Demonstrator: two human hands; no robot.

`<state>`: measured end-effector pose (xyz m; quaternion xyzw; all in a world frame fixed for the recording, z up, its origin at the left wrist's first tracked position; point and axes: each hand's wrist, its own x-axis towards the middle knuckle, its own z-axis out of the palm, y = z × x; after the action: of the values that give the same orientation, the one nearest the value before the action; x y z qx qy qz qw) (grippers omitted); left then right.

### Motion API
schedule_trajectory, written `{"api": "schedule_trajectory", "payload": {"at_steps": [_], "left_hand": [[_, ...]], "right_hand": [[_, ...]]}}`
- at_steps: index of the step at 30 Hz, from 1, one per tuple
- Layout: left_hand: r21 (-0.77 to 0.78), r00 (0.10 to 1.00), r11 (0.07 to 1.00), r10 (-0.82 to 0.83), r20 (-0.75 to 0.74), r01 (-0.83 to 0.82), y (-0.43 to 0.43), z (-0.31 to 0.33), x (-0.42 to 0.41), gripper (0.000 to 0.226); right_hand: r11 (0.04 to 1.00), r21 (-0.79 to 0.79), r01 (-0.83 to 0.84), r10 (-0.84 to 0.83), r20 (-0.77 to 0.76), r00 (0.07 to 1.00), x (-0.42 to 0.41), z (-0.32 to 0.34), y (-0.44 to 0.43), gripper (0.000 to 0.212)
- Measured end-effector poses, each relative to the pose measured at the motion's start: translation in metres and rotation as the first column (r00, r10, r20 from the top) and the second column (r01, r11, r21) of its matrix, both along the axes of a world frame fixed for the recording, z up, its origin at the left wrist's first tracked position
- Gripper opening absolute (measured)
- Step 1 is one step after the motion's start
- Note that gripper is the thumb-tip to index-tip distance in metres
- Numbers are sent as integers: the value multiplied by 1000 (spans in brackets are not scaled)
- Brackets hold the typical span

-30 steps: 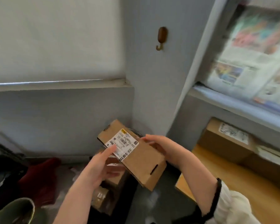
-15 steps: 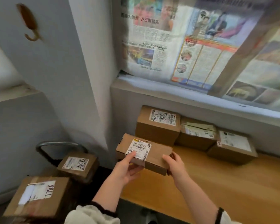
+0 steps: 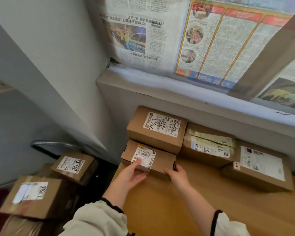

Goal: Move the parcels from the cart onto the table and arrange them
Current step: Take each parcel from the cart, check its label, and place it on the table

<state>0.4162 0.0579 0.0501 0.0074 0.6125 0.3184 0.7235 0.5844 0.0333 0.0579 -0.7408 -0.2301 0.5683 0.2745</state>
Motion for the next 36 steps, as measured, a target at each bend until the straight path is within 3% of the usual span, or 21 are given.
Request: {"api": "schedule_trajectory", "payload": {"at_steps": [5, 13, 17, 19, 21, 24, 27, 32, 36], "left_hand": [[-12, 999, 999, 42, -20, -42, 1, -3, 1, 19], [19, 998, 998, 66, 17, -66, -4, -2, 1, 25], [53, 998, 999, 17, -57, -14, -11, 14, -16, 22], [98, 989, 995, -2, -148, 17, -18, 27, -41, 31], [146, 965, 989, 14, -264, 26, -28, 44, -77, 32], [242, 866, 970, 142, -479, -26, -53, 69, -146, 23], [380, 750, 916, 343, -566, -132, -90, 89, -223, 21], [505, 557, 817, 565, -609, -278, -143, 119, -329, 37], [516, 452, 812, 582, -676, -274, -180, 130, -401, 44]], "right_hand": [[998, 4, -57, 57, 32, 998, -2, -12, 3, 50], [999, 10, -47, 47, 67, 997, -1, -15, 5, 60], [971, 232, 64, -114, 205, 972, -18, 14, 0, 50], [910, 414, -7, -99, 233, 967, -39, 33, -1, 38], [819, 539, -197, 52, 271, 961, -71, 50, 3, 33], [636, 597, -489, 321, 372, 871, -131, 68, 14, 35], [444, 588, -677, 510, 455, 730, -197, 83, 23, 39], [195, 586, -786, 650, 523, 551, -308, 108, 24, 42], [66, 571, -819, 701, 557, 445, -395, 121, 13, 43]]}}
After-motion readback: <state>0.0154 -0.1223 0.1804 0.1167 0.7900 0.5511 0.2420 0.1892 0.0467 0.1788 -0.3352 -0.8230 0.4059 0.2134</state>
